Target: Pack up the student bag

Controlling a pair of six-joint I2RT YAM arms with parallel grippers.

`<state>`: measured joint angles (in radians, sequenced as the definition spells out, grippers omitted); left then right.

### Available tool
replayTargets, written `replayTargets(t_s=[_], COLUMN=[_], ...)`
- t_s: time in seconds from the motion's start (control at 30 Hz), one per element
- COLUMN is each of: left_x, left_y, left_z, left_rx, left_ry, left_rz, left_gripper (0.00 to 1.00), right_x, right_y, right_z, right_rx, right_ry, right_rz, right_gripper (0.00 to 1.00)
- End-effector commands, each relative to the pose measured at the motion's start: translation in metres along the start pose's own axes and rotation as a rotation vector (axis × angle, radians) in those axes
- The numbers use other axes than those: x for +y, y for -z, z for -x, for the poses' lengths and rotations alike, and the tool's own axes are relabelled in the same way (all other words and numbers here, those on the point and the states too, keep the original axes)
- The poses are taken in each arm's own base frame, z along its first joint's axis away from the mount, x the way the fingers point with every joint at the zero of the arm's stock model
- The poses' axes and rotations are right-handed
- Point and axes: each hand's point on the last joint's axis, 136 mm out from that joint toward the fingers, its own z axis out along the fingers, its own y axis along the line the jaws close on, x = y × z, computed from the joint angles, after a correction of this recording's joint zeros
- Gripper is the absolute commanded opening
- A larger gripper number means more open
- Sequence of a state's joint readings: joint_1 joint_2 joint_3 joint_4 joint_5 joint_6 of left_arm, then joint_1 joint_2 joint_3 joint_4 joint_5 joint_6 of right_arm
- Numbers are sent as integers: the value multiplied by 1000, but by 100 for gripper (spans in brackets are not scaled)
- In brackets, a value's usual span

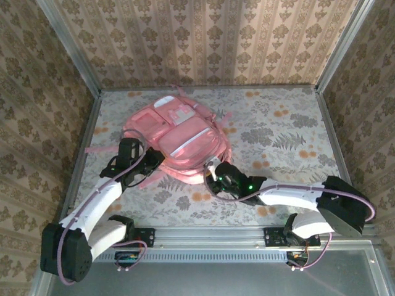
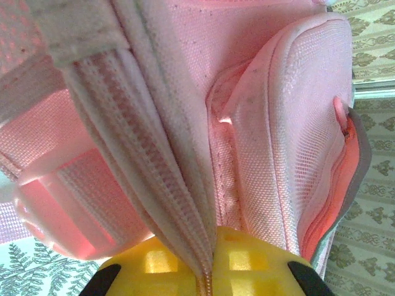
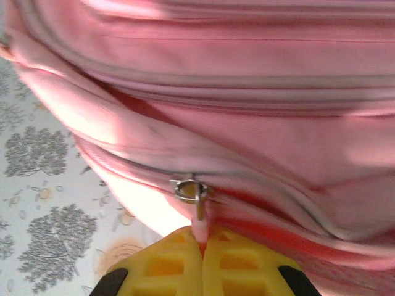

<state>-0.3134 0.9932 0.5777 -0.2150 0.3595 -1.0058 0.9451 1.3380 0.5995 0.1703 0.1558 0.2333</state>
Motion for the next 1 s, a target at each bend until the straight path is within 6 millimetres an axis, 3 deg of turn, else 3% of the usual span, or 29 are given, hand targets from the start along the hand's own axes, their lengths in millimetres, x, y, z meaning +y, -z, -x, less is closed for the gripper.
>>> replayTargets(t_s=[0.0, 0.13, 0.27, 0.47, 0.7, 0.87, 0.97], left_x=[-12, -17, -27, -64, -94, -105, -99], left_y=[14, 12, -2, -29, -53, -47, -37], left_z=[22, 23, 25, 22, 32, 52, 60], left_rx=[-87, -74, -9, 81, 121, 84, 66], left_ry=[-67, -93, -147, -301, -404, -426, -405], left_rz=[-16, -19, -7, -12, 14, 19, 36], left_gripper=[1, 1, 4, 19, 25, 34, 50], right_x=[-44, -64, -53, -19, 23, 56, 67], right_y=[12, 15, 11, 21, 15, -5, -19], right_z=[-18, -18, -21, -12, -10, -7, -1], right_rx=[72, 70, 89, 1, 4, 38, 33], right_ry=[-24, -129, -129, -62, -13, 3, -35], right_rz=[-120, -152, -98, 0, 98, 159, 173], right_gripper=[0, 0, 0, 0, 0, 0, 0])
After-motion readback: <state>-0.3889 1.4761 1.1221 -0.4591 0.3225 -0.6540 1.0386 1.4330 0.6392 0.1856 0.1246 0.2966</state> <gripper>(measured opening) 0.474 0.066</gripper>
